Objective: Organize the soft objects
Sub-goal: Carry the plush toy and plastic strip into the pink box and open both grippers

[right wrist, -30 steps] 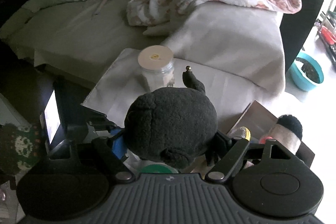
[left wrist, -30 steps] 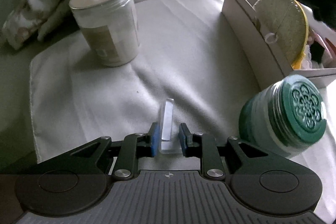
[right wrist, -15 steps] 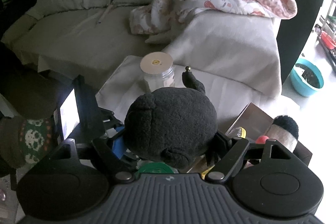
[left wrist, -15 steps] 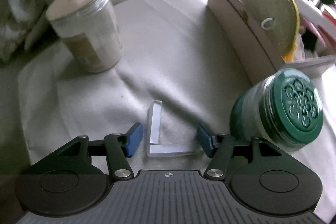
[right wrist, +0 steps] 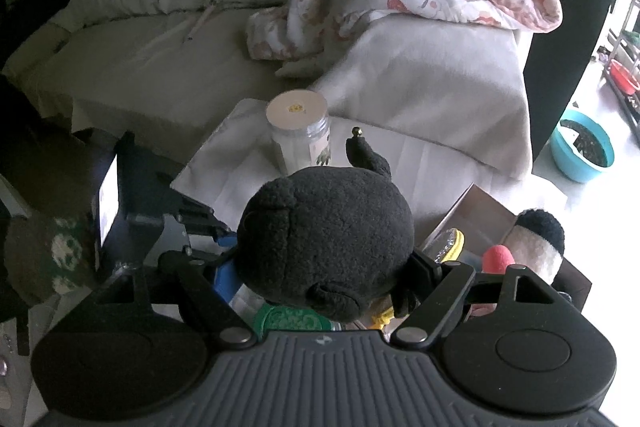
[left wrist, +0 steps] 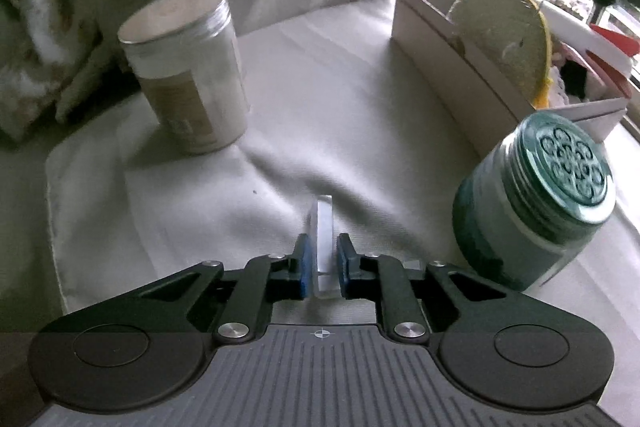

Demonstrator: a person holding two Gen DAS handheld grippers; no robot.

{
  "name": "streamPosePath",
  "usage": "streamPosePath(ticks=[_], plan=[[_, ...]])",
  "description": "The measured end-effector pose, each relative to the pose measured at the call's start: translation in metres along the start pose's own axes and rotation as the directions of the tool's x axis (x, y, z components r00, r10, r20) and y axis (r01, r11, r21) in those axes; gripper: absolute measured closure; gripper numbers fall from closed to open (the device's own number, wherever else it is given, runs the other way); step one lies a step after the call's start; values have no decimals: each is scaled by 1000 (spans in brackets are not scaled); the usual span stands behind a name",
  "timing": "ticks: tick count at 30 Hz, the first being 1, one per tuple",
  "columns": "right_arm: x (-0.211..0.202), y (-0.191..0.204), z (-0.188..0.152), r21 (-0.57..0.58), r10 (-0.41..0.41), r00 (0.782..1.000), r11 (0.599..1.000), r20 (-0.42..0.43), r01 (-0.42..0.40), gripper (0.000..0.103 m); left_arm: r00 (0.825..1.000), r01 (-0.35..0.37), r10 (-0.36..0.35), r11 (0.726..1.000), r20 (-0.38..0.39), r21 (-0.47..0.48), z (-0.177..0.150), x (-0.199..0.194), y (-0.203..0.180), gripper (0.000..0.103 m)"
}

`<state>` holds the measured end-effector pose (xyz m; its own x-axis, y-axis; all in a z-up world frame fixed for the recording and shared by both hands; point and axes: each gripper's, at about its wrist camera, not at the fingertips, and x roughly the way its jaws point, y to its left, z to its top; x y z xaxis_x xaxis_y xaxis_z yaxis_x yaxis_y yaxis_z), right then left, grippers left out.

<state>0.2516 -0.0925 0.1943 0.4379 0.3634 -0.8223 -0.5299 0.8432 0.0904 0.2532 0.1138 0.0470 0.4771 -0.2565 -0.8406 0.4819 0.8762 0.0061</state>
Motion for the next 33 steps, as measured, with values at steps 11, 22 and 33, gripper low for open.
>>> streamPosePath(ticks=[11, 22, 33], plan=[[-89, -46, 4, 71, -61, 977, 996, 204, 47, 23, 991, -60, 66, 997, 116, -52, 46, -78, 13, 88], [-169, -108, -2, 215, -203, 906, 968, 371, 129, 23, 917, 187, -201, 980, 345, 76, 167, -138, -79, 88], [-80, -150, -3, 315, -117, 974, 948, 194, 51, 23, 985, 152, -156, 987, 70, 55, 149, 3, -141, 85]])
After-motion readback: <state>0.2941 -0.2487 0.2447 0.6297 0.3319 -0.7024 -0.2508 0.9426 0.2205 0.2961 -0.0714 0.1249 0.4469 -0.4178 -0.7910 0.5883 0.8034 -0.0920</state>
